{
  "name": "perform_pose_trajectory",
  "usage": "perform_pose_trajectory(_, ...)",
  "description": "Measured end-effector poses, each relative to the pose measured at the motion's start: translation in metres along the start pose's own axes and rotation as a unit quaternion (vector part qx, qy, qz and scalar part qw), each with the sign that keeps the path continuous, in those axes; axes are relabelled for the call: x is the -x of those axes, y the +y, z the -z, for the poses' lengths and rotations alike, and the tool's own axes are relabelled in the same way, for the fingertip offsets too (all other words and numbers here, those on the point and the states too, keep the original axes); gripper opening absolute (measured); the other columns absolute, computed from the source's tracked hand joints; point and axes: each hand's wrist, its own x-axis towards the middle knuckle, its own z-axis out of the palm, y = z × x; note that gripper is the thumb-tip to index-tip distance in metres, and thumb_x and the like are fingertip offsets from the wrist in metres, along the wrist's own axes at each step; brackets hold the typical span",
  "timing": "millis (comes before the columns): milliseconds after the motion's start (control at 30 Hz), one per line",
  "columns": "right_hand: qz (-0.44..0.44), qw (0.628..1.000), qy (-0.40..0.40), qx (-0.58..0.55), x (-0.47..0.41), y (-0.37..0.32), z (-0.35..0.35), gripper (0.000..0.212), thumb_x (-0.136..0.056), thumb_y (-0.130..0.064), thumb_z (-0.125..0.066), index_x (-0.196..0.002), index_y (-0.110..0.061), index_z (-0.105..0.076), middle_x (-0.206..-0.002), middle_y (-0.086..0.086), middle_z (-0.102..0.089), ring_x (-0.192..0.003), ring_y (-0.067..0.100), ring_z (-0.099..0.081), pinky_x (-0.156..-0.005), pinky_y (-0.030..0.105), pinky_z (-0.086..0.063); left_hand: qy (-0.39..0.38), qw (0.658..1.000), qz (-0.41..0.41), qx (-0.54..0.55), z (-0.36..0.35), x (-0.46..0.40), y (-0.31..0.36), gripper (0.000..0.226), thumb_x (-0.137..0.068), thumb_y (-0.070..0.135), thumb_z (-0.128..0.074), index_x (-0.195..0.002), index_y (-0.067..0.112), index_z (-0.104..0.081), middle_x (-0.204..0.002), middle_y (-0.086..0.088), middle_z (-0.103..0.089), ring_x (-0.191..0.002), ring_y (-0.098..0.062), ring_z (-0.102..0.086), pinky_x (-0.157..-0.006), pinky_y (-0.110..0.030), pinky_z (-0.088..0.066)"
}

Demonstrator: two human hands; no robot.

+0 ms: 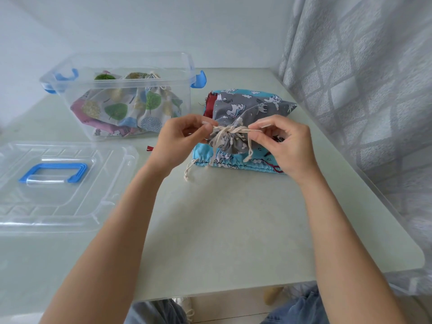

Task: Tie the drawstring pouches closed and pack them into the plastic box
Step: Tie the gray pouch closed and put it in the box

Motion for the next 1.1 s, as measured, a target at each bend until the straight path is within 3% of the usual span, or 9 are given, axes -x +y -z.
perform_pose_trajectory(167, -0.036, 0.998, -0.06, 0.002, 0.002, 0.006, 0.006, 0.022, -0.081, -0.002, -0.069, -0.096, -0.018, -0.066, -0.073, -0.003, -0.058, -0.069, 0.008, -0.053, -0.068, 0.021, -0.047, 0.062, 0.987, -0.033, -0.146, -0.003, -0.002, -0.008, 0.013, -0.091, 0.008, -0.056, -0.089, 0.014, -0.067, -0.082, 0.001, -0.067, -0.073, -0.011, -0.061, -0.075, -0.025, -0.053)
perform_pose_trajectory(300, -0.033, 0.996, -0.069, 0.056, 0.002, 0.012, 0.012, 0.026, -0.08, -0.004, -0.069, -0.101, -0.017, -0.067, -0.07, -0.007, -0.057, -0.066, 0.015, -0.053, -0.067, 0.025, -0.048, 0.017, 0.903, -0.215, -0.372, 0.009, -0.003, -0.01, 0.013, -0.089, 0.007, -0.058, -0.093, 0.008, -0.071, -0.084, -0.005, -0.067, -0.066, -0.018, -0.059, -0.061, -0.028, -0.046)
perform_pose_trajectory(433, -0.038, 0.993, -0.088, 0.069, 0.003, 0.01, 0.005, 0.024, -0.079, -0.004, -0.07, -0.1, -0.015, -0.068, -0.07, 0.002, -0.061, -0.065, 0.019, -0.054, -0.065, 0.019, -0.046, 0.001, 0.859, -0.234, -0.455, 0.021, 0.0, -0.011, 0.011, -0.089, 0.009, -0.059, -0.091, 0.008, -0.07, -0.083, -0.006, -0.068, -0.066, -0.025, -0.062, -0.056, -0.027, -0.042)
perform_pose_trajectory(500, -0.041, 0.994, -0.074, 0.066, 0.003, 0.008, 0.003, 0.018, -0.079, -0.006, -0.072, -0.092, -0.017, -0.07, -0.072, 0.005, -0.065, -0.063, 0.013, -0.052, -0.064, 0.021, -0.045, 0.004, 0.899, -0.178, -0.4, 0.02, 0.005, -0.01, 0.009, -0.088, 0.011, -0.062, -0.091, 0.01, -0.07, -0.083, -0.003, -0.069, -0.066, -0.016, -0.064, -0.061, -0.029, -0.052)
perform_pose_trajectory(600, -0.073, 0.997, -0.032, 0.022, 0.002, 0.005, 0.006, 0.017, -0.078, -0.008, -0.074, -0.079, -0.024, -0.068, -0.075, 0.0, -0.068, -0.067, 0.011, -0.055, -0.066, 0.025, -0.046, -0.002, 0.992, 0.005, -0.129, 0.007, 0.013, -0.004, 0.009, -0.09, 0.009, -0.058, -0.087, 0.014, -0.064, -0.084, -0.003, -0.07, -0.07, -0.003, -0.067, -0.067, -0.016, -0.053)
perform_pose_trajectory(700, -0.101, 0.994, -0.018, -0.027, -0.001, -0.002, 0.005, 0.018, -0.079, -0.006, -0.072, -0.077, -0.023, -0.065, -0.078, -0.006, -0.067, -0.072, 0.008, -0.059, -0.072, 0.022, -0.049, 0.025, 0.985, 0.12, 0.124, -0.003, 0.017, 0.003, 0.015, -0.092, 0.004, -0.054, -0.087, 0.015, -0.062, -0.081, 0.001, -0.071, -0.071, -0.005, -0.067, -0.066, -0.016, -0.052)
perform_pose_trajectory(833, -0.15, 0.98, 0.025, -0.13, 0.0, -0.015, -0.005, 0.021, -0.081, 0.001, -0.068, -0.075, -0.018, -0.063, -0.073, -0.009, -0.067, -0.068, 0.001, -0.06, -0.064, 0.016, -0.047, 0.033, 0.943, 0.175, 0.281, -0.006, 0.015, 0.012, 0.013, -0.091, 0.008, -0.055, -0.092, 0.018, -0.063, -0.078, 0.008, -0.071, -0.07, 0.001, -0.064, -0.062, -0.011, -0.046)
perform_pose_trajectory(1000, -0.2, 0.959, 0.066, -0.191, 0.016, -0.023, -0.011, 0.015, -0.081, 0.002, -0.067, -0.077, -0.011, -0.064, -0.065, -0.008, -0.07, -0.058, 0.004, -0.061, -0.056, 0.016, -0.049, 0.062, 0.932, 0.176, 0.311, -0.007, 0.017, 0.018, 0.012, -0.089, 0.006, -0.057, -0.091, 0.015, -0.065, -0.073, 0.008, -0.071, -0.067, 0.0, -0.063, -0.063, -0.009, -0.048)
perform_pose_trajectory(1100, -0.217, 0.963, 0.076, -0.144, 0.02, -0.022, -0.008, 0.015, -0.079, 0.002, -0.07, -0.074, -0.013, -0.068, -0.059, -0.008, -0.069, -0.053, 0.005, -0.059, -0.058, 0.017, -0.052, 0.114, 0.985, 0.102, 0.083, -0.004, 0.021, 0.011, 0.012, -0.082, 0.008, -0.068, -0.083, 0.019, -0.071, -0.071, 0.009, -0.071, -0.065, -0.002, -0.062, -0.069, -0.014, -0.049)
